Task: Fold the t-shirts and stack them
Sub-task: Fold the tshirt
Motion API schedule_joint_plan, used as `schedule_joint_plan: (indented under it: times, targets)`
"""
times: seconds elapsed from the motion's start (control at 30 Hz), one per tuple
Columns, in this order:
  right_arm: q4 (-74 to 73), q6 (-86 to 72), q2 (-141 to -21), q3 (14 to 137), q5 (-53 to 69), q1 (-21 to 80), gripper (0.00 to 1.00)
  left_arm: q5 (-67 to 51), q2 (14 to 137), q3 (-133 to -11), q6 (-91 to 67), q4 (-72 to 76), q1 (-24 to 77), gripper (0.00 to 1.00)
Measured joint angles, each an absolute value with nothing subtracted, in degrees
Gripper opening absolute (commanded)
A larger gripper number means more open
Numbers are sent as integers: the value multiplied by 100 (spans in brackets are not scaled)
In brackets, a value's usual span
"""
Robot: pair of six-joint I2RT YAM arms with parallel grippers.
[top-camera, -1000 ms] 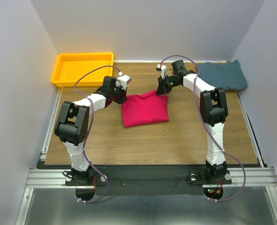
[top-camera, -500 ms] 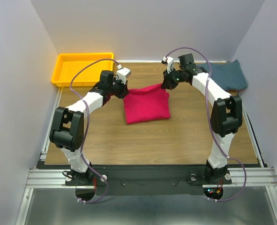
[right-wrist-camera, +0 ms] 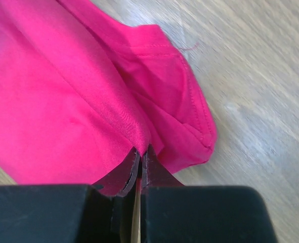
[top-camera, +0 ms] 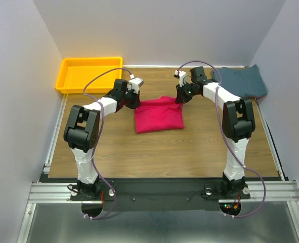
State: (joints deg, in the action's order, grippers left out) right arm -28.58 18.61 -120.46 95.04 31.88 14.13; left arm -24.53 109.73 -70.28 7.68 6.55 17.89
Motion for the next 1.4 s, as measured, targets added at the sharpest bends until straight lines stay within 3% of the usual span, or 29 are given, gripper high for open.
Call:
schedule_joint_plan:
  times: [0.17,0.3,0.4,0.43,0.5,0.53,0.6,0.8,0.83,0.93,1.03,1.2,1.4]
  targets:
    - [-2655,1741,-12046,9397,3057,1356,1,-2377,11172,-7271,650,692,1791,11]
    - [-2491,1605,-12057,9404,2877,1352,16,-2187,11216,-7332,539,735,1793,22]
    - [-2480,1455,-12127,9498,2692,1352,38,-1925,11222,-7332,414,751,1817,43]
    - [-2475,1389,-12171,9564,2611,1350,39,-1846,11222,-7332,397,753,1820,52]
    - [-2445,1212,-12219,9662,2486,1339,44,-1704,11222,-7332,309,753,1820,56]
    - [-2423,1109,-12228,9712,2410,1339,44,-1656,11222,-7332,283,762,1820,68]
    - [-2377,882,-12226,9776,2322,1337,44,-1540,11220,-7332,200,777,1817,72]
    - [-2235,19,-12116,9806,2574,1317,45,-1168,10840,-7328,-471,768,1820,70]
    - [-2163,-167,-12068,9782,2777,1317,46,-1092,10630,-7306,-668,766,1824,59]
    - [-1927,-569,-11939,9690,3310,1319,48,-1044,10009,-7168,-1002,871,1844,41]
    - [-1599,-937,-11858,9568,3824,1319,49,-1192,9417,-6928,-1315,1131,1903,33]
    - [-1221,-1378,-11928,9504,4510,1321,51,-1662,9432,-6801,-1535,1544,2110,28]
    - [-972,-1533,-12418,9585,4818,1308,52,-1935,10549,-6803,-1619,1761,2169,27]
